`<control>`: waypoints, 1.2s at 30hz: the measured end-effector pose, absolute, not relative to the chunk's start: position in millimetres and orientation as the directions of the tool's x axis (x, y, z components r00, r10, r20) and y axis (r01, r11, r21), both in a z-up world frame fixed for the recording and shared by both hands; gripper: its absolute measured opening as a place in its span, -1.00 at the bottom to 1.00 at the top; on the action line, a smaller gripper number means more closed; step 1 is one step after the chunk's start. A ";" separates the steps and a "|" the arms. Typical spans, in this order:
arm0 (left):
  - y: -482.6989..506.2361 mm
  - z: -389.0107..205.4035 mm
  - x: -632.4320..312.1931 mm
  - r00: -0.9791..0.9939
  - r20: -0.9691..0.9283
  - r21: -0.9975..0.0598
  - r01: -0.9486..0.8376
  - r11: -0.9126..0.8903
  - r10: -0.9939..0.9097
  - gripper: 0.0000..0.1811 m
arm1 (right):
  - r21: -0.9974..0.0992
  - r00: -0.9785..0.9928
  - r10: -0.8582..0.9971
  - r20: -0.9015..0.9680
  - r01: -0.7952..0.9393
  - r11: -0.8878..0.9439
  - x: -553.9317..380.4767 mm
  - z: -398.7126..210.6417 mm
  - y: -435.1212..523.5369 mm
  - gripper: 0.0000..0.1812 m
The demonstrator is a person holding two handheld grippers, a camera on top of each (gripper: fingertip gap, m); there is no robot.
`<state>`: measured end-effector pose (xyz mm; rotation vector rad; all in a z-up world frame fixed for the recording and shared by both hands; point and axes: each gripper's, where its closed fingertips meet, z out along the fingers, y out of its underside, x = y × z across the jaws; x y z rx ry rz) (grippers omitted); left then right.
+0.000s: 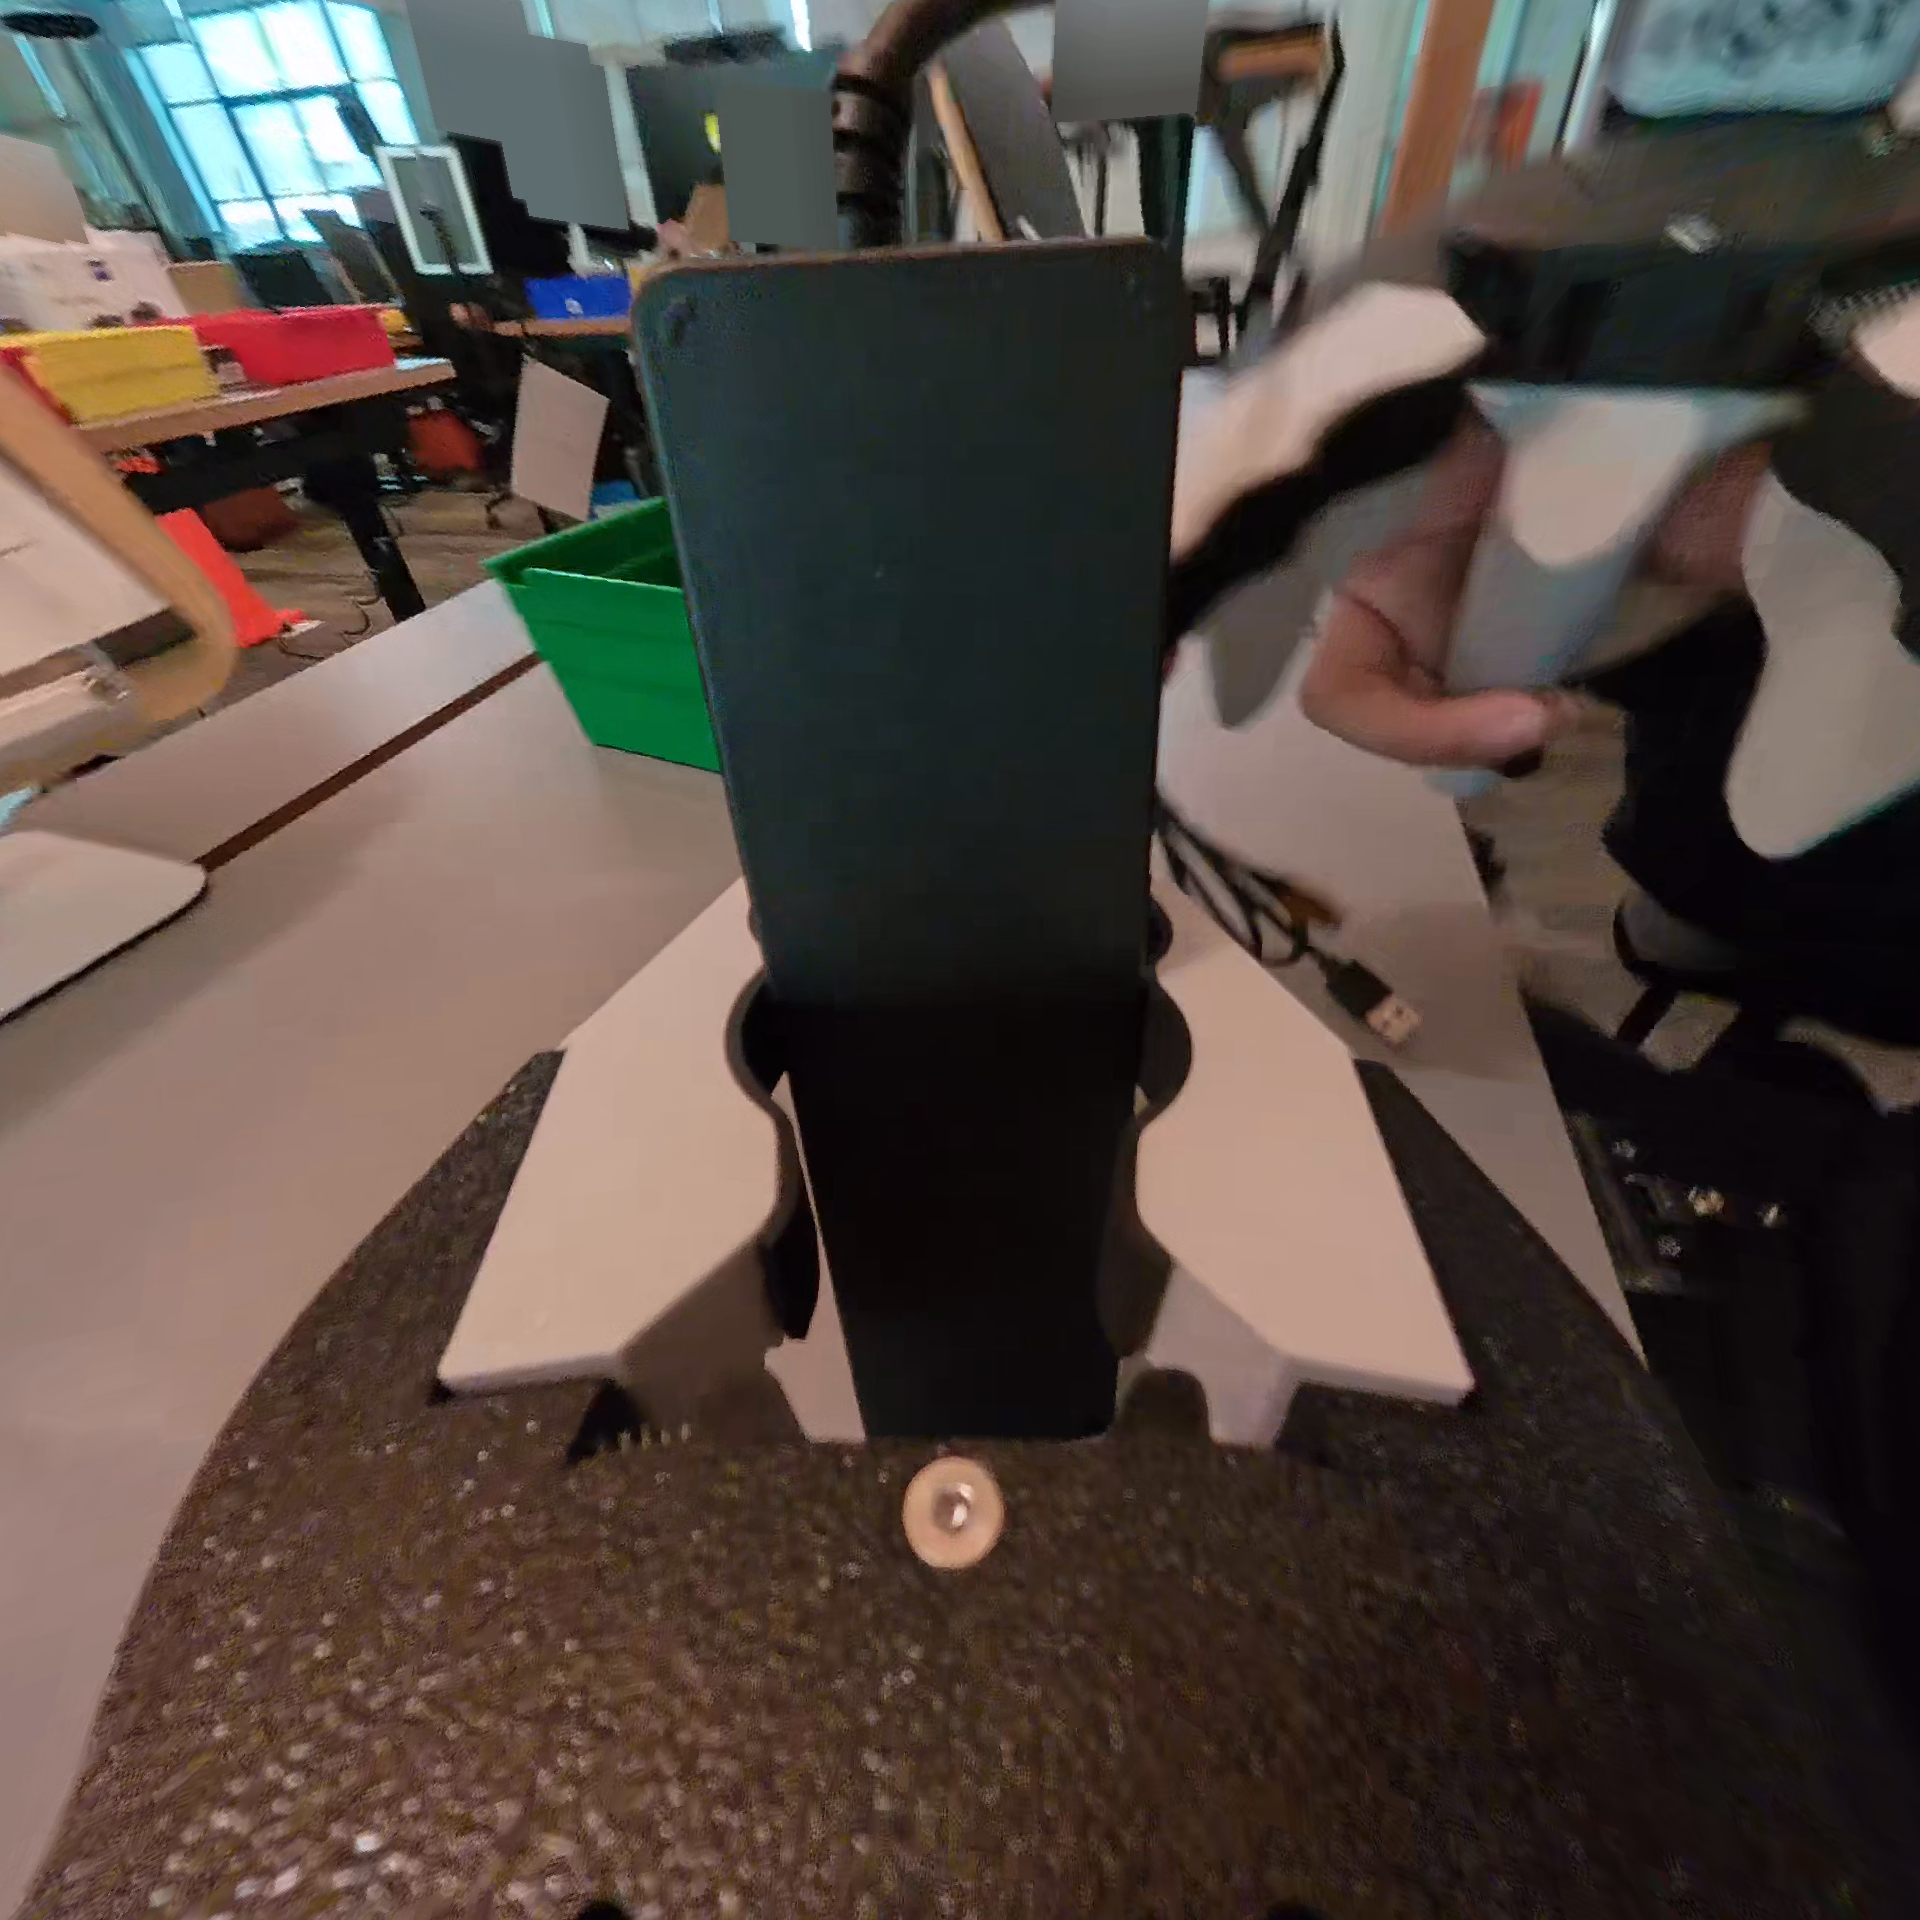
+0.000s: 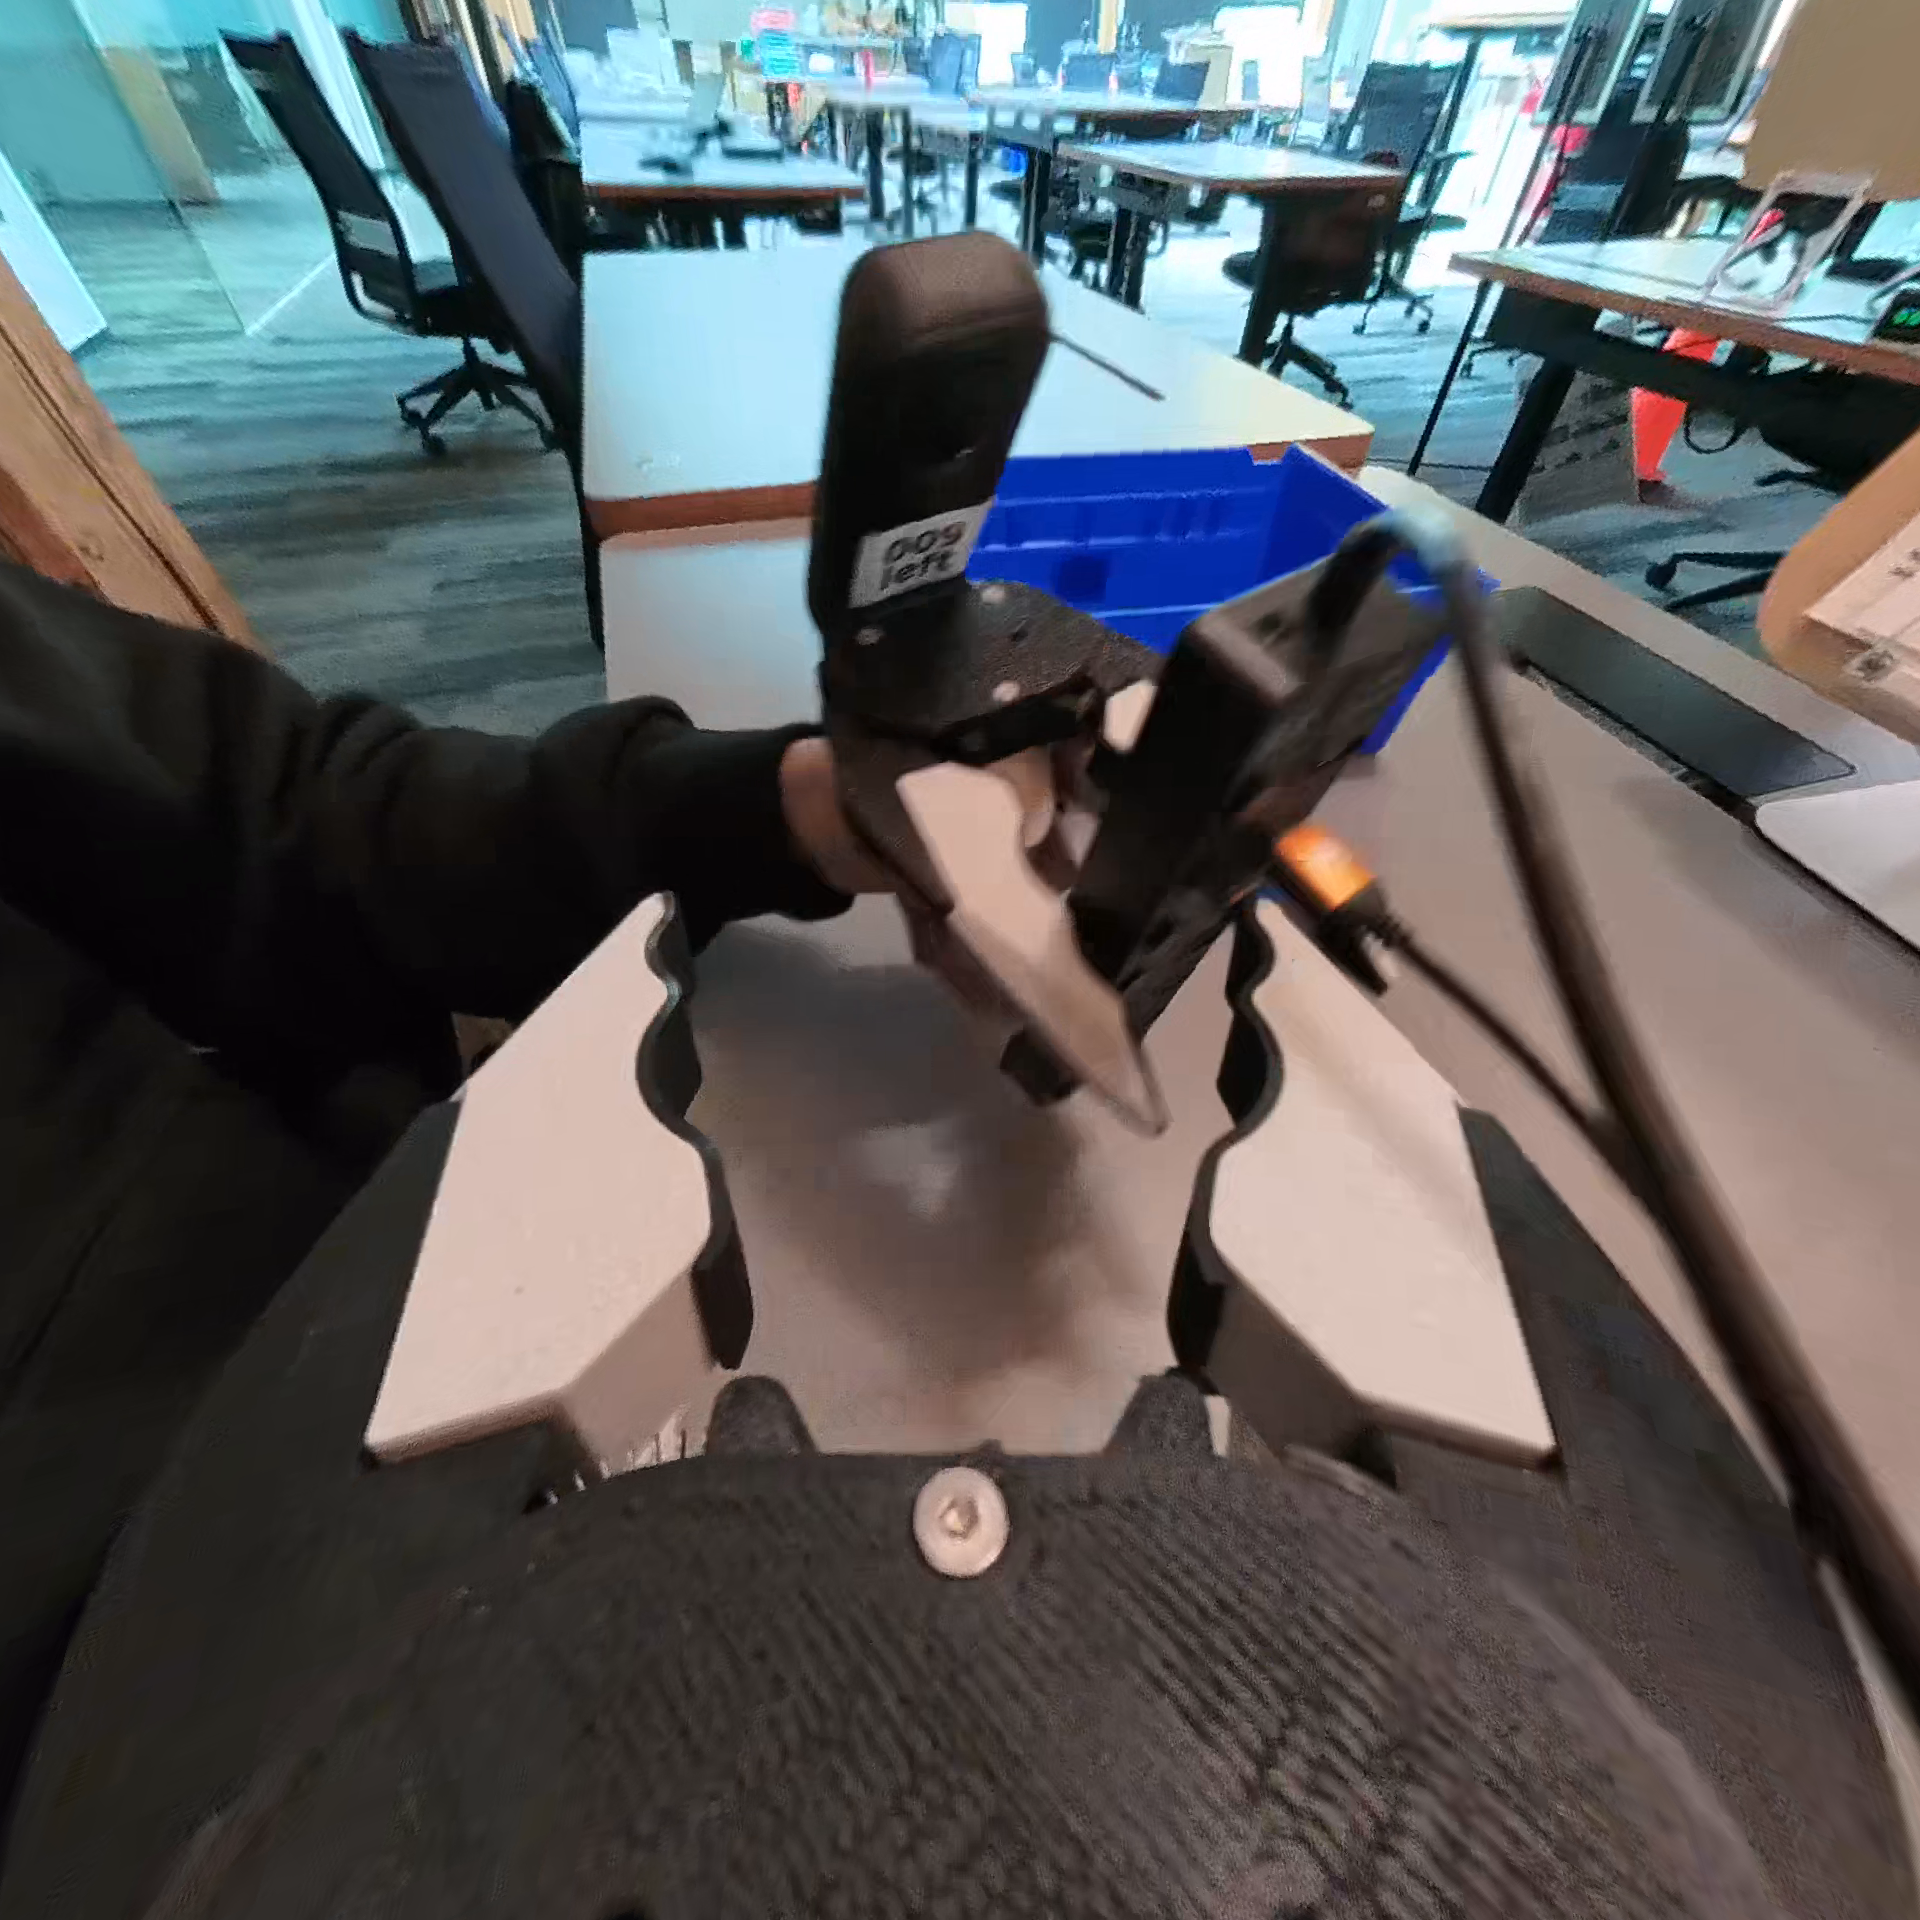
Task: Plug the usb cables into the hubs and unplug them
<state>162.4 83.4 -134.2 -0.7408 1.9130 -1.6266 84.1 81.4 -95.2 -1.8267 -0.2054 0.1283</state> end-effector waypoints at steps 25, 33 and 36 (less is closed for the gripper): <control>44.3 -126.7 104.7 -0.904 -0.253 -0.966 0.258 0.032 -0.345 -0.31 | -0.948 0.961 0.144 0.234 0.259 -0.184 107.1 -80.7 69.2 -0.49; 45.1 -129.8 105.4 -0.892 -0.277 -0.959 0.277 0.053 -0.357 -0.31 | -0.939 0.962 0.199 0.185 0.233 -0.252 102.6 -100.4 77.8 -0.85; 45.1 -131.4 109.3 -0.889 -0.255 -0.966 0.253 0.057 -0.380 -0.26 | -0.929 0.955 0.197 0.221 0.267 -0.255 104.9 -100.7 78.5 -0.86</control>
